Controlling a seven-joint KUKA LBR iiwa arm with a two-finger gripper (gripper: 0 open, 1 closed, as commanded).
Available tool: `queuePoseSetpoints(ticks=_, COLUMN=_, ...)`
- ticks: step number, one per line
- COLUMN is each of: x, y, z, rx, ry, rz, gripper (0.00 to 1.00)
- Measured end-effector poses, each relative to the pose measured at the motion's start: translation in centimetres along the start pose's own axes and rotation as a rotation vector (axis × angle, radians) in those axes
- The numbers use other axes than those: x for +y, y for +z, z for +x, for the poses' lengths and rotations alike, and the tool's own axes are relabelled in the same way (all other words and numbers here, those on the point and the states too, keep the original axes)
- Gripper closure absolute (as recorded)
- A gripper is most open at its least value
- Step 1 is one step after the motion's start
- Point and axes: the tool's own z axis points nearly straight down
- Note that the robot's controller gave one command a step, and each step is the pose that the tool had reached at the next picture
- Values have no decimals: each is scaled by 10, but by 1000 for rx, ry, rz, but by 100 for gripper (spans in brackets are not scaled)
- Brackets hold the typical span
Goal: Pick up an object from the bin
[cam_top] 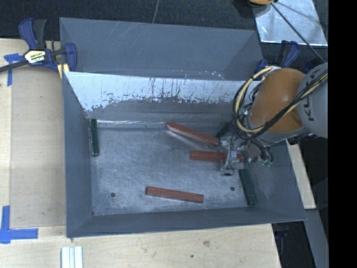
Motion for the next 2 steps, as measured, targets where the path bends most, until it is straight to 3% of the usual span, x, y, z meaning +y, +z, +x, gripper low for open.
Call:
queuePoseSetpoints(ticks=1, x=0, y=0, z=0, rx=0, ry=-1, rz=0, gripper=100)
queuePoseSetpoints(ticks=2, x=19, y=-139, z=-32, rx=0, ry=-71, rz=0, gripper=100)
